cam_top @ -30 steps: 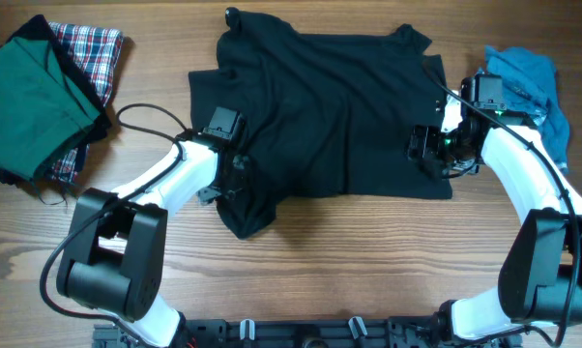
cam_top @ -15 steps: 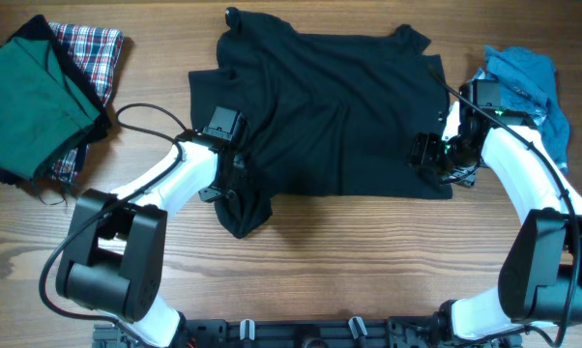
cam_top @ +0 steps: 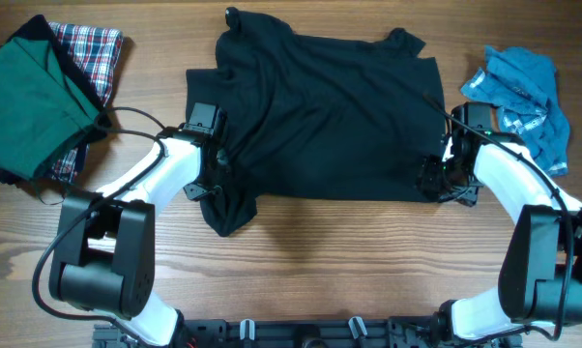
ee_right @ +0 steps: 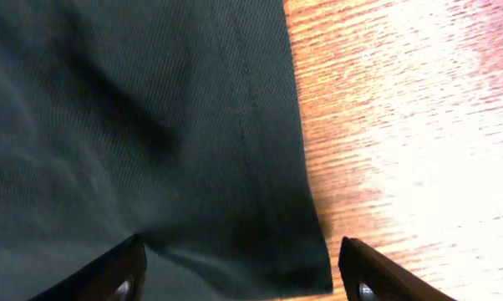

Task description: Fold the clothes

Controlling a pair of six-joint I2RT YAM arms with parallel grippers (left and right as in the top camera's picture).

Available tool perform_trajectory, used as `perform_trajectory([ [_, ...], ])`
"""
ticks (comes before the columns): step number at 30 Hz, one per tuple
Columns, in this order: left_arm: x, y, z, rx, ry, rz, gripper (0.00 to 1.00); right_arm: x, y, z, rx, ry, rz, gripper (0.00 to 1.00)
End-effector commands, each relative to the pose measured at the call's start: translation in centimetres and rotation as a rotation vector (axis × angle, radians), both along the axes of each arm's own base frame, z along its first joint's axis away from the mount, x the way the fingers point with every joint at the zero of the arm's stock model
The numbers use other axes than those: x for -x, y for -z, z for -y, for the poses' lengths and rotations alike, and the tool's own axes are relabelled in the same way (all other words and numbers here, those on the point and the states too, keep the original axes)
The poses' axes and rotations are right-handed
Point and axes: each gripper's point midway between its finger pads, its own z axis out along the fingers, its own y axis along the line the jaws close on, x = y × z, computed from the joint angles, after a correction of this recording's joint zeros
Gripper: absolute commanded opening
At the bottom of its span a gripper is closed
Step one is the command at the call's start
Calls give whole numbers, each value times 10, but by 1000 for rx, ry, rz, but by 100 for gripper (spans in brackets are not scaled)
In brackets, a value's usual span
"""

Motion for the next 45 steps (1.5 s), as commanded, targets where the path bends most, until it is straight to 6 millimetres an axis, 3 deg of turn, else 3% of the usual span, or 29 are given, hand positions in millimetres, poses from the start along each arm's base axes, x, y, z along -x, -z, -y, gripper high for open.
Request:
perform_trajectory([
  [1,6,2,-12,-46,-17,-11,4,3,8,5,20,22,-4,62],
  [4,8,2,-13,-48,-17,-17,4,6,10,5,19,22,-11,41],
  [6,8,2,-13,-48,-17,-17,4,6,10,5,19,22,-9,14],
  [7,8,2,-13,-49,-17,-19,4,5,9,5,20,23,-7,4],
  [12,11,-11,-22,-47,-46,-11,4,-7,-6,7,10,118,42,4],
  [16,7,-56,-44,-25,-121,104,4,-22,-44,12,-52,145,148,4],
  [20,7,-94,-48,-6,-136,216,4,-17,-59,8,-72,119,167,4],
  [26,17,-99,-50,-14,-132,201,4,-17,-71,3,-99,114,198,4],
  [29,24,-102,-50,-16,-132,188,4,-17,-94,3,-92,110,271,4],
  [34,34,-135,-51,2,-134,289,4,0,-142,1,-81,110,399,4],
  [40,56,-170,-53,21,-134,391,4,32,-145,-3,-81,118,331,4],
  [45,68,-184,-47,21,-99,438,4,35,-150,-3,-80,117,349,4],
])
